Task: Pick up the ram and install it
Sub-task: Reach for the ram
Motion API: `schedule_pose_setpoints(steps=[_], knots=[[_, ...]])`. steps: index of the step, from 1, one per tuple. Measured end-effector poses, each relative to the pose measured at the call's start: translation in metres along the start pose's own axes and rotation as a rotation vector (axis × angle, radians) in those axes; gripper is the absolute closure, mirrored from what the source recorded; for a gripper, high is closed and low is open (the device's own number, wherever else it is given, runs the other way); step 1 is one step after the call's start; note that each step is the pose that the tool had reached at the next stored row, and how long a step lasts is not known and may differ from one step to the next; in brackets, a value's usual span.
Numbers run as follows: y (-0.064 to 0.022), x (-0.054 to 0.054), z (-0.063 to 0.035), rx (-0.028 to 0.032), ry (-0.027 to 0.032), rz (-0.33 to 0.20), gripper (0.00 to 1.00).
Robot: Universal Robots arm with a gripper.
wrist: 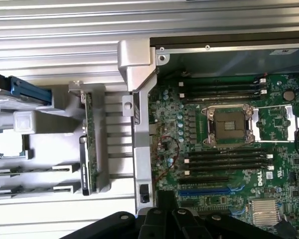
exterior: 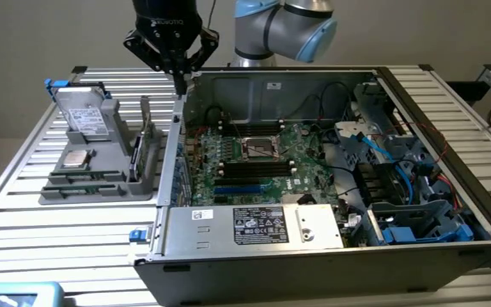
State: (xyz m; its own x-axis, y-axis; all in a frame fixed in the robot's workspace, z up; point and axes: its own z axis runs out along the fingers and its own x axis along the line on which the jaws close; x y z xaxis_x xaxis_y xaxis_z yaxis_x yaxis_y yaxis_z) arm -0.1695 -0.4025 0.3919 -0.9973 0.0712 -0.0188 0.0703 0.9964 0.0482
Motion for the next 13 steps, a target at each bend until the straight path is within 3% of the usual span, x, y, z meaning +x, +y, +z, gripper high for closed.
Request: schedule_pose_setpoints(steps=[10,13], knots=[[-0.0138,0.041,0.0004,0.0001,0.0003,0.0,0.89],[-0.0176,0.049,0.0017,0.0004,0.0038,0.0,0.89]])
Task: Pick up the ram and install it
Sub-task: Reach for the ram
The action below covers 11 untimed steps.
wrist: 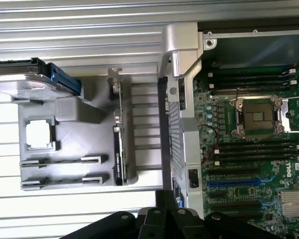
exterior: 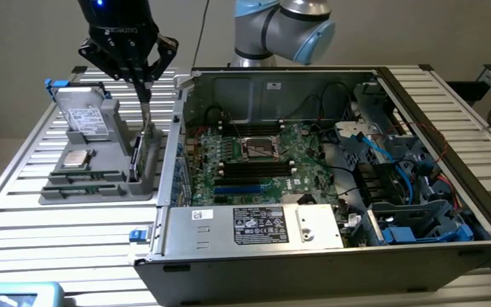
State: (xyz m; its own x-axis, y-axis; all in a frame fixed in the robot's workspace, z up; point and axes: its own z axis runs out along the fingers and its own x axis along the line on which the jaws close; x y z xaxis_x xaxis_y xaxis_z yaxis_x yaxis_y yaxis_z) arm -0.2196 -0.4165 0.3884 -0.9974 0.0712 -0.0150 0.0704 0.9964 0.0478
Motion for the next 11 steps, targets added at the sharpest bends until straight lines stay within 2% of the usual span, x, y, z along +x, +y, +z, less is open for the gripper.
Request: schedule_pose_setpoints(steps=[7,11], knots=[[-0.0078,0.008,0.006,0.0054,0.0175,0.001,0.89],[-0.0128,0.019,0.0099,0.0056,0.0209,0.001,0.89]])
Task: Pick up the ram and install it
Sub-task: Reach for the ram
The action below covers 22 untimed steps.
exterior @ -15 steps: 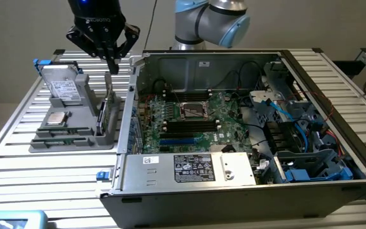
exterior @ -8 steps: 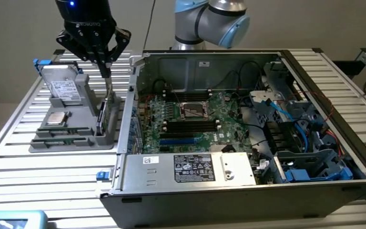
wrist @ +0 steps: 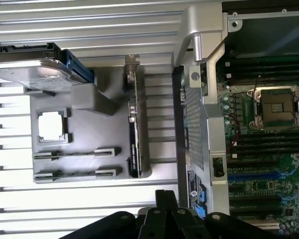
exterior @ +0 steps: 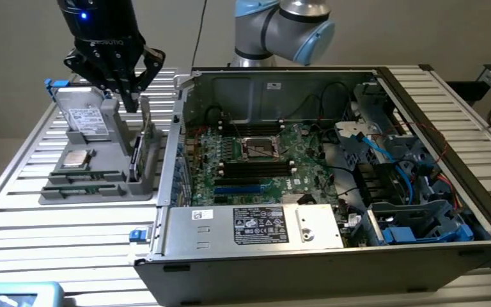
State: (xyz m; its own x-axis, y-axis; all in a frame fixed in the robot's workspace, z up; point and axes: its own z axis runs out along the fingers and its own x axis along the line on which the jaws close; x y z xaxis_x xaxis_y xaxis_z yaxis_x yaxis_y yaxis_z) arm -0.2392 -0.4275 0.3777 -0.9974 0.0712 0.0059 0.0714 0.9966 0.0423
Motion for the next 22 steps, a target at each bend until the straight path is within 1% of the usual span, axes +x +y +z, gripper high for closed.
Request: schedule_pose_setpoints(steps=[9,19,20,22], knots=[[-0.0066,0.04,0.0073,0.001,0.0,0.0,0.89],[-0.0108,0.085,0.0201,0.003,-0.0002,0.0,0.89],[-0.0112,0.09,0.0215,0.0031,-0.0007,0.0,0.89],[-0.0116,0.099,0.0243,0.0028,-0.0047,0.0,0.89]])
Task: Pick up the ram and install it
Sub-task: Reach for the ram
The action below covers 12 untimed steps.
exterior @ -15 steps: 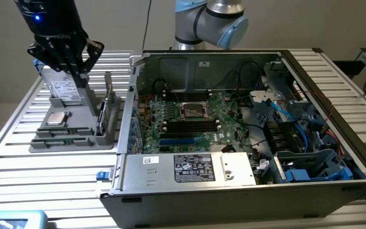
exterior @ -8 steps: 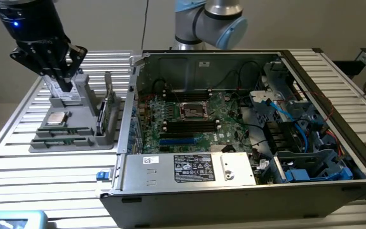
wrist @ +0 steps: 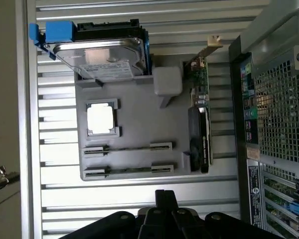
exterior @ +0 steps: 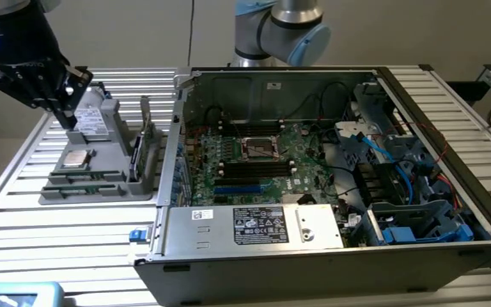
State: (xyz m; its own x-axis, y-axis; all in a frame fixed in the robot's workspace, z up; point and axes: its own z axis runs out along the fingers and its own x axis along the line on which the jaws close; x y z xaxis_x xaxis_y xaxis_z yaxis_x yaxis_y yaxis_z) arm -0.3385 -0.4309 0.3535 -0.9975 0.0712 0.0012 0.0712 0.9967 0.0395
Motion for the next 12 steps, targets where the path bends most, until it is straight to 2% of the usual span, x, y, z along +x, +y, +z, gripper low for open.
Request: schedule_pose_setpoints(steps=[5,8,12], knots=[[0.0062,0.014,0.0067,0.0002,-0.0085,0.0,0.89],[0.0092,0.017,0.0096,0.0057,-0.0152,-0.001,0.89],[0.0094,0.017,0.015,0.013,-0.018,-0.002,0.89]])
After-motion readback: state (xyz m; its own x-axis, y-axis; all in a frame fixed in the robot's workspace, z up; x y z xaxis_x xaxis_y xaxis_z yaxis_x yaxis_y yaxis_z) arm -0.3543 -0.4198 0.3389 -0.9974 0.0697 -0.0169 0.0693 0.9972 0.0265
